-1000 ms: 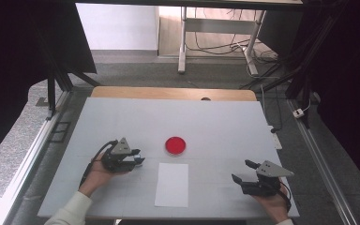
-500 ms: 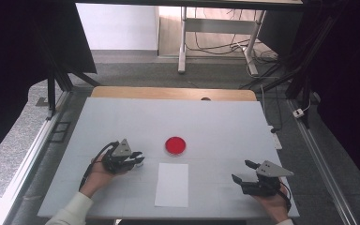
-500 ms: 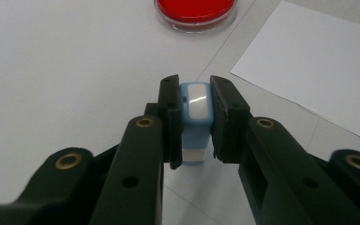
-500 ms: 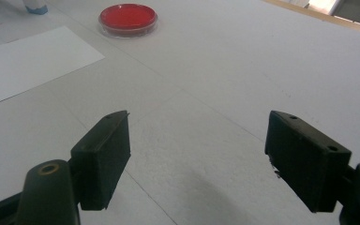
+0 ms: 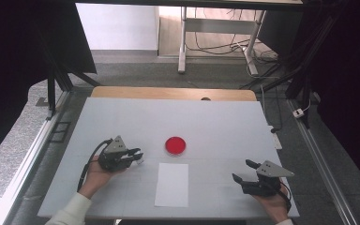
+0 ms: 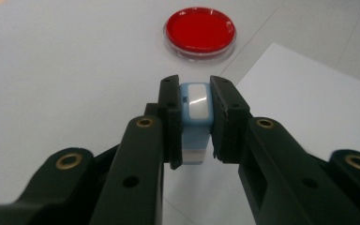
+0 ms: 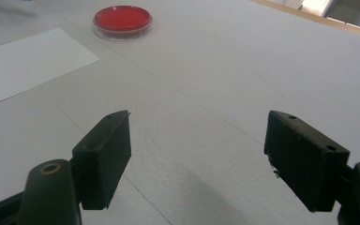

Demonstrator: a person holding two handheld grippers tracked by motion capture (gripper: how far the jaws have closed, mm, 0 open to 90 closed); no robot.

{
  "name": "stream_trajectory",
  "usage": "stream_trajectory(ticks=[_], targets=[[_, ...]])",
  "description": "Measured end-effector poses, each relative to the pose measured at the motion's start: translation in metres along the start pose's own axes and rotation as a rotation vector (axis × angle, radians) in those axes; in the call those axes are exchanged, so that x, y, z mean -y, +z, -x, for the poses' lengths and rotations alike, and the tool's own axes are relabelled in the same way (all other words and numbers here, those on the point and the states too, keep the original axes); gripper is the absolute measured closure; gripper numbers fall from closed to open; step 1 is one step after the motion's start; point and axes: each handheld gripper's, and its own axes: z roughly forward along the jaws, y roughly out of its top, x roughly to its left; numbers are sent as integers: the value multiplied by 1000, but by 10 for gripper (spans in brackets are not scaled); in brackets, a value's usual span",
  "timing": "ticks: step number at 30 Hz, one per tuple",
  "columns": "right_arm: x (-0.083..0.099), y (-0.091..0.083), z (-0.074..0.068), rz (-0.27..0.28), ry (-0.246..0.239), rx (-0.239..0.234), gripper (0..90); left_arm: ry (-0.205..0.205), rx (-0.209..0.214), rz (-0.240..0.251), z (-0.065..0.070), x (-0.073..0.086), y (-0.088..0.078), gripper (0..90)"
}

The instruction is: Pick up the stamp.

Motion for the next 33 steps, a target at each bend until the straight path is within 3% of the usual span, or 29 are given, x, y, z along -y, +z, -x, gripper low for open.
stream_trajectory(ticks=[10, 20, 25, 33], targets=[[1, 3, -1, -1, 9, 16, 239, -33, 12, 69, 3, -8, -10, 751], [1, 6, -2, 0, 5, 20, 244, -36, 51, 95, 10, -21, -11, 750], [1, 6, -3, 1, 6, 20, 244, -56, 39, 104, 13, -28, -11, 751], [1, 7, -3, -2, 1, 21, 244, -52, 58, 112, 16, -36, -7, 751]])
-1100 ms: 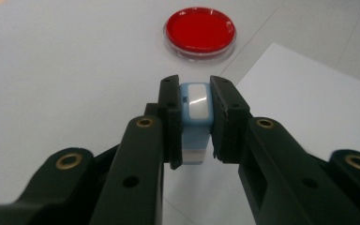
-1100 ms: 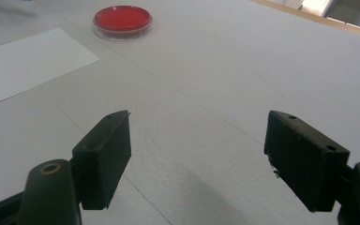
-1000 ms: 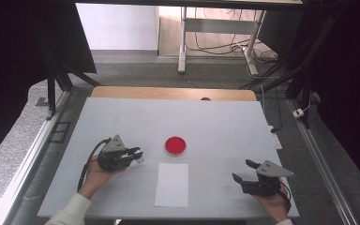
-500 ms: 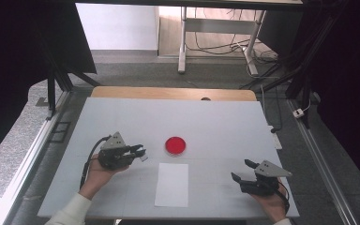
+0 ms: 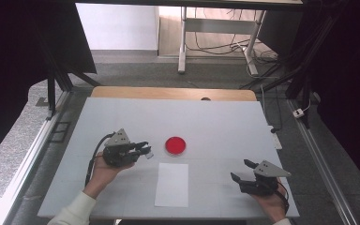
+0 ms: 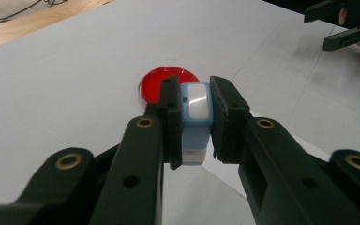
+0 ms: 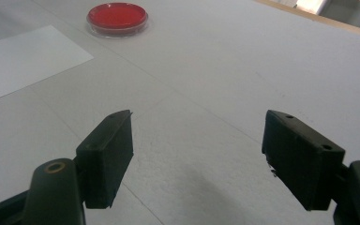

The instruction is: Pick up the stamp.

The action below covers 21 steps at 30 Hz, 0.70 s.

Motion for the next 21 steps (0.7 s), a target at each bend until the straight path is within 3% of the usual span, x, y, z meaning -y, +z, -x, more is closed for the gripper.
stream_trajectory(ticks=[21], targets=[[0, 0, -1, -2, -7, 8, 244, 20, 56, 18, 11, -18, 15, 750]])
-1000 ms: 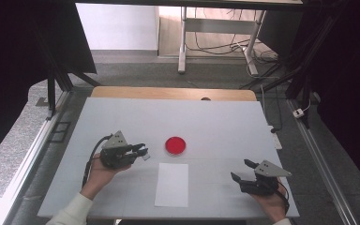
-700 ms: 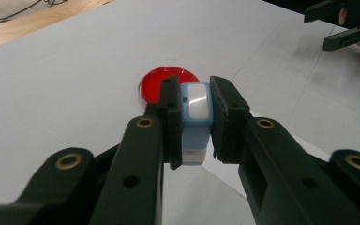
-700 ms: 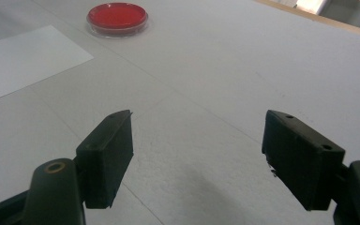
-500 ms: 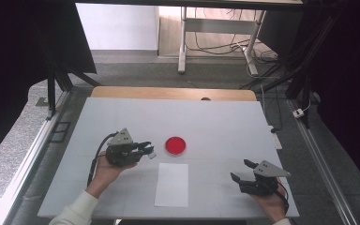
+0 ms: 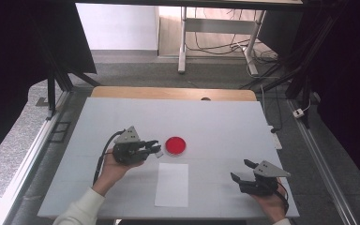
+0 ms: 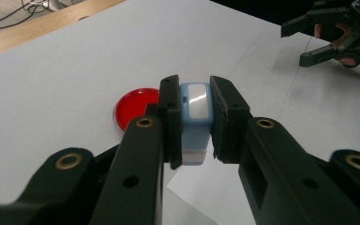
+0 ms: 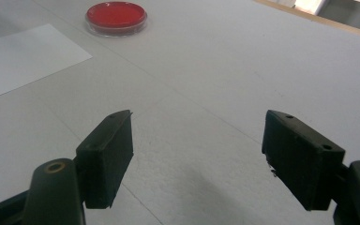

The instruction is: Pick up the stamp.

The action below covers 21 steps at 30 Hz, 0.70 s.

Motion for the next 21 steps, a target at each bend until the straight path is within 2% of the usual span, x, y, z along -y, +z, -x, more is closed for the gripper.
stream_trajectory(ticks=[21], targets=[[0, 1, -1, -2, -2, 5, 245, 15, 61, 15, 15, -19, 24, 750]])
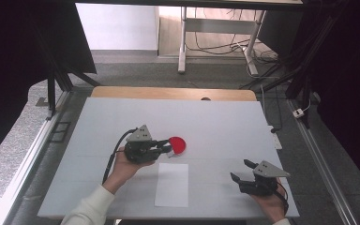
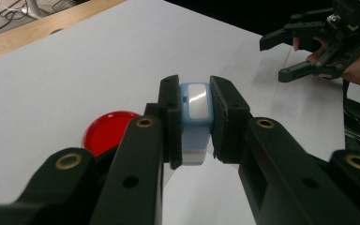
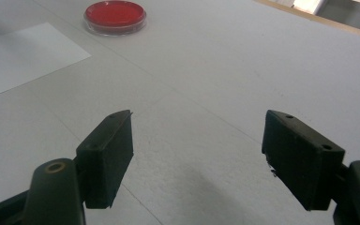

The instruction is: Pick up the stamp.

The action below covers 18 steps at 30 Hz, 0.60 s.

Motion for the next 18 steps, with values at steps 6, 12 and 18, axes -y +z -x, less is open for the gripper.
stream_trajectory(ticks=[6, 12, 18], targets=[[0, 0, -1, 0, -2, 5, 244, -6, 23, 7, 4, -6, 9, 750], [1, 0, 0, 3, -1, 6, 244, 0, 26, 1, 6, -7, 12, 750], [1, -1, -1, 4, -4, 9, 245, -1, 30, 5, 6, -7, 10, 750]])
